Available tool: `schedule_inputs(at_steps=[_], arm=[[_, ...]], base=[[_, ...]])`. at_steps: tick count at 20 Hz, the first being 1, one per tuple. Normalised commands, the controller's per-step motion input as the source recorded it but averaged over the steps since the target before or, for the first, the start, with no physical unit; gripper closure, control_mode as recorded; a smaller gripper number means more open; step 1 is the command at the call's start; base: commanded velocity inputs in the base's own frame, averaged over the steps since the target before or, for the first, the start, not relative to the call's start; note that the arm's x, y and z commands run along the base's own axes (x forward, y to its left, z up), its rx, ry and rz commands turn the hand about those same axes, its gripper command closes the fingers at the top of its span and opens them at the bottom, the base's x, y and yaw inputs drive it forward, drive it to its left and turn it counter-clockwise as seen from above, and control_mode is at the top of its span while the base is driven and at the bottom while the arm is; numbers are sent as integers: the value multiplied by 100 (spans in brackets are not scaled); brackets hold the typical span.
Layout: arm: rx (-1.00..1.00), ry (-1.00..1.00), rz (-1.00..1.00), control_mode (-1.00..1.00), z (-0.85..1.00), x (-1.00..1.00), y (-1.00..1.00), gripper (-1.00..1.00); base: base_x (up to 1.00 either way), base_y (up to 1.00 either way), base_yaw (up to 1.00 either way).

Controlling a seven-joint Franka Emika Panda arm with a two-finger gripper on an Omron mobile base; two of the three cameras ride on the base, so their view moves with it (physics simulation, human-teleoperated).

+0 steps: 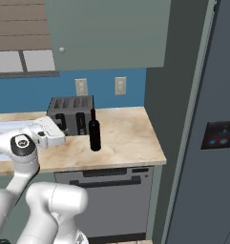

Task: There is a wine glass and glass cup on the dining counter. Place the wine bottle next to the wine glass and the juice bottle next to the glass cup.

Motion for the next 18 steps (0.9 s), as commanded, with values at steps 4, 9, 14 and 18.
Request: schedule_inputs(at_steps=[4, 9, 14, 18], arm=[[0, 0, 0, -100, 0, 34, -5, -100], [0, 0, 0, -100, -1, 30, -5, -100], [0, 0, 0, -100, 0, 32, -13, -100], [0, 0, 0, -100, 0, 16, -14, -100]], base=[[0, 0, 0], [0, 0, 0], [0, 0, 0], [0, 0, 0]])
